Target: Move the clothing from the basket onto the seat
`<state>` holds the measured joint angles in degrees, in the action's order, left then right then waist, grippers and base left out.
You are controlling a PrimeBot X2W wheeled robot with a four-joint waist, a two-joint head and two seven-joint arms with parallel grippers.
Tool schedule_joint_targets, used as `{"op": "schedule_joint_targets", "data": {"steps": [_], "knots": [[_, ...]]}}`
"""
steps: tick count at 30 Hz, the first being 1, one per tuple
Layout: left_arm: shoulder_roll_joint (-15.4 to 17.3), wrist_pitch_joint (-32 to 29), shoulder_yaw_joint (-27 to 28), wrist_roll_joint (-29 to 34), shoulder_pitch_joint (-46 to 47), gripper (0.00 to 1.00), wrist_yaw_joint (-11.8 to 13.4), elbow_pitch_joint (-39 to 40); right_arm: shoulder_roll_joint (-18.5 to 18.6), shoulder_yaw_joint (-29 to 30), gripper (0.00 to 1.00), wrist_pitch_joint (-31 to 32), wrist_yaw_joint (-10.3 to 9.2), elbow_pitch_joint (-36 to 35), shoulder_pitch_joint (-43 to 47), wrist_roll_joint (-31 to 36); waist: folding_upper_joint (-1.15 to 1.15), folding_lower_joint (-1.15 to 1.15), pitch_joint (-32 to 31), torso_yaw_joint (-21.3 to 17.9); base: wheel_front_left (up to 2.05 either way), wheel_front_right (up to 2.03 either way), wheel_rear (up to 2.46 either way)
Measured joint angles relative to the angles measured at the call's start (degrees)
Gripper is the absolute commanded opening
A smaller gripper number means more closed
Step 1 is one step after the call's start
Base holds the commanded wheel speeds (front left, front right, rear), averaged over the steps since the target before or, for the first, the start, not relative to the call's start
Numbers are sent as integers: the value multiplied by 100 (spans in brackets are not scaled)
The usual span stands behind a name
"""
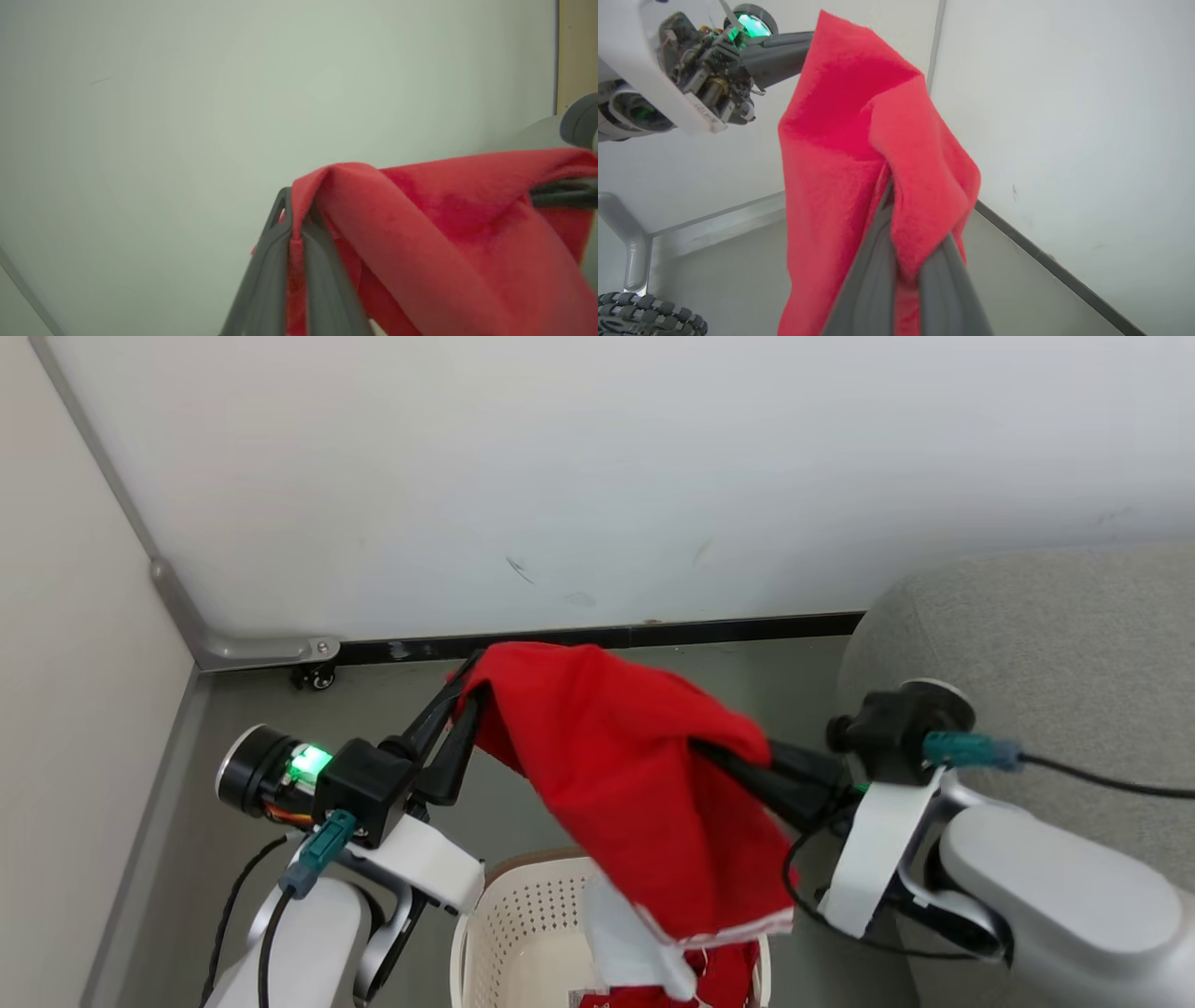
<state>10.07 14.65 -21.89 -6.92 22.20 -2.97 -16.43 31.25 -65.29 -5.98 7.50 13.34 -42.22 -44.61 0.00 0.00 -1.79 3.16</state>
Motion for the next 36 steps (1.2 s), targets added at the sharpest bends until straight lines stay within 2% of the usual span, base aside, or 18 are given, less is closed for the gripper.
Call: {"op": "schedule_joint_targets", "data": {"steps": [2,3,5,6,7,8,9,10,21,28,36], "knots": [[-9,-1,16,-22,-68,26,0,-47,22,187,0,-111,0,22,3,-101,0,0,9,-41,0,0,0],[-15,-5,16,-62,-118,31,0,-99,36,277,0,-157,0,40,2,-121,0,0,13,-61,0,0,0],[-22,-57,19,-93,-212,32,-1,-194,89,438,0,-224,0,112,2,-121,0,0,24,-97,0,0,0],[-30,-59,19,-149,-244,37,-7,-236,110,521,0,-271,0,172,5,-121,0,0,29,-114,0,0,0],[-40,-60,16,-172,-271,49,-7,-265,134,605,0,-315,0,207,9,-121,0,0,35,-130,0,0,0],[-54,-62,16,-186,-298,78,-8,-290,153,690,0,-331,0,235,8,-121,0,0,41,-145,0,0,0],[-74,-81,16,-212,-320,96,-14,-321,156,779,0,-388,0,286,9,-120,0,0,47,-158,0,0,0],[-96,-107,16,-238,-329,100,-15,-349,156,862,0,-431,0,347,9,-120,0,0,54,-170,0,0,0],[-138,-102,390,-612,-463,100,2,-325,332,1891,0,-670,-1,939,259,-108,0,0,107,-234,0,0,0],[-101,-52,789,-757,-570,100,197,-193,347,2490,0,-766,-1,1034,600,-40,0,0,78,-304,0,0,0],[-157,-51,821,-787,-578,100,246,-71,302,2970,0,-789,-1,971,1085,234,0,0,35,-467,0,0,0]]}}
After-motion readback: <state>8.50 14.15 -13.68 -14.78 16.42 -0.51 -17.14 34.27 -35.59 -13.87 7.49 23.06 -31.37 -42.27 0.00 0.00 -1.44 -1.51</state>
